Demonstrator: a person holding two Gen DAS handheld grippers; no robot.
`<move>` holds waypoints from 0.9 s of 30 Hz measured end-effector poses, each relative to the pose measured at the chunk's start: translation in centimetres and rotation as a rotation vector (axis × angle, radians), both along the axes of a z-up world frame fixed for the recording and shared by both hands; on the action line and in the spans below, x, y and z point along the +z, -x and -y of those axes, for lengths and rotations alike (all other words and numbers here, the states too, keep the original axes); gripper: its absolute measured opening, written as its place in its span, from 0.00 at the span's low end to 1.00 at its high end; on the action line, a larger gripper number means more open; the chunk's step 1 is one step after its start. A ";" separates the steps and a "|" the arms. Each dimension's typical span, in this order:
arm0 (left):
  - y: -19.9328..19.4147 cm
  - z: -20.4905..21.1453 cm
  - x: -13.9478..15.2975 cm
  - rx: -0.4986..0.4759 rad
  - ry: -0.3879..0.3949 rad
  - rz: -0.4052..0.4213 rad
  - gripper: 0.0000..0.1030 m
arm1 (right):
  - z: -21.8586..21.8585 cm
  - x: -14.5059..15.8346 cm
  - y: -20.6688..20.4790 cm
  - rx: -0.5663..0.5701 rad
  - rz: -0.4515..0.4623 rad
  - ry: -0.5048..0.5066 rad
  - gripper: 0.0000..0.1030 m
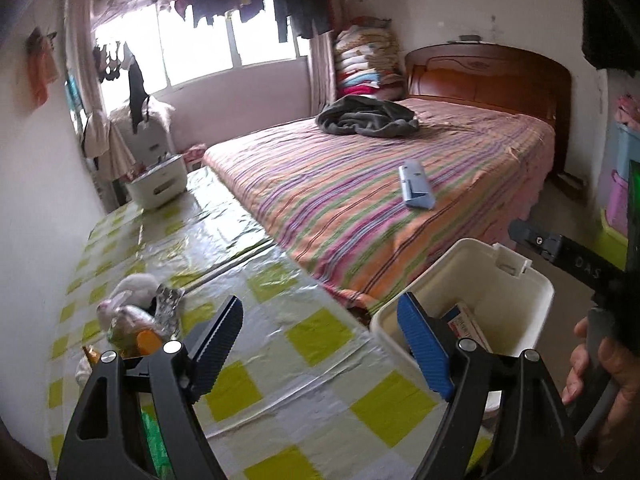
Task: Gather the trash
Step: 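Move the printed tube over the white bin and open the left tool, then move the left tool back to the table toward the brown medicine bottle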
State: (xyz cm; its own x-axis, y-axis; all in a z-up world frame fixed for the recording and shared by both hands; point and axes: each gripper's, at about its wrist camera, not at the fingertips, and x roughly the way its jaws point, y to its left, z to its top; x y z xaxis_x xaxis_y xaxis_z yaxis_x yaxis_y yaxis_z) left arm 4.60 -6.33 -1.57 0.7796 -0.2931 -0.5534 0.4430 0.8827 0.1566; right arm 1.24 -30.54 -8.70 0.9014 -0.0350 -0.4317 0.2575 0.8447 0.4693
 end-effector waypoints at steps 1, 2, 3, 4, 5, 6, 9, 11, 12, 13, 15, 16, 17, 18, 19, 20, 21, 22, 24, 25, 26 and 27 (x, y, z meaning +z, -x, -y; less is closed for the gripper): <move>-0.1 -0.3 -0.1 0.007 0.000 -0.004 0.75 | -0.3 0.0 -0.1 0.006 0.000 0.005 0.72; -0.1 -0.8 -0.1 0.017 0.001 -0.004 0.75 | -0.6 0.2 -0.2 0.012 0.000 0.011 0.72; -0.2 -1.2 -0.1 0.027 0.002 -0.002 0.75 | -1.0 0.2 -0.4 0.019 -0.001 0.016 0.72; -0.2 -1.5 -0.1 0.034 0.002 -0.001 0.75 | -1.3 0.2 -0.5 0.026 -0.004 0.020 0.72; -0.3 -2.1 -0.1 0.045 0.001 0.001 0.75 | -1.6 0.2 -0.8 0.034 -0.007 0.021 0.72; -0.4 -2.4 -0.1 0.053 0.001 0.003 0.75 | -1.9 0.2 -1.0 0.042 -0.011 0.020 0.72; -0.5 -3.7 0.0 0.078 0.006 0.007 0.75 | -2.8 0.1 -1.5 0.068 -0.021 0.019 0.72; -0.6 -4.4 0.0 0.090 0.008 0.004 0.75 | -3.4 0.1 -1.9 0.087 -0.025 0.023 0.72; -0.7 -4.8 0.0 0.099 0.008 0.004 0.75 | -3.8 0.1 -2.0 0.096 -0.026 0.025 0.72; -0.8 -5.2 0.0 0.107 0.007 0.005 0.75 | -4.2 0.1 -2.2 0.106 -0.029 0.029 0.72; -0.9 -6.2 -0.1 0.126 0.003 0.005 0.75 | -4.9 0.1 -2.5 0.128 -0.036 0.031 0.72; -1.0 -6.6 0.0 0.134 0.004 0.006 0.75 | -5.4 0.0 -2.7 0.140 -0.040 0.030 0.72; -1.1 -7.2 0.0 0.144 0.005 0.004 0.75 | -5.9 0.0 -2.9 0.154 -0.045 0.031 0.72; -1.2 -7.7 0.0 0.154 0.007 0.003 0.75 | -6.4 0.0 -3.1 0.166 -0.050 0.033 0.72; -1.3 -8.4 0.0 0.168 0.010 0.003 0.75 | -6.8 0.0 -3.3 0.179 -0.053 0.036 0.72; -1.3 -8.8 0.0 0.176 0.010 0.002 0.75 | -7.3 0.0 -3.5 0.192 -0.055 0.039 0.72; -1.4 -9.4 0.0 0.187 0.010 0.001 0.75 | -7.9 0.0 -3.8 0.204 -0.058 0.044 0.72; -1.5 -10.1 0.0 0.200 0.009 -0.002 0.75 | -8.4 0.1 -3.9 0.217 -0.060 0.050 0.72; -1.8 -11.3 0.0 0.224 0.003 -0.003 0.75 | -9.5 0.1 -4.3 0.244 -0.067 0.056 0.72; -2.0 -12.1 0.1 0.242 0.005 -0.004 0.75 | -10.0 0.0 -4.6 0.259 -0.070 0.056 0.72; -2.1 -12.8 0.1 0.258 0.010 -0.009 0.75 | -10.5 0.0 -5.0 0.275 -0.074 0.058 0.72; -2.3 -13.4 0.1 0.272 0.015 -0.016 0.75 | -11.2 0.0 -5.2 0.290 -0.077 0.062 0.72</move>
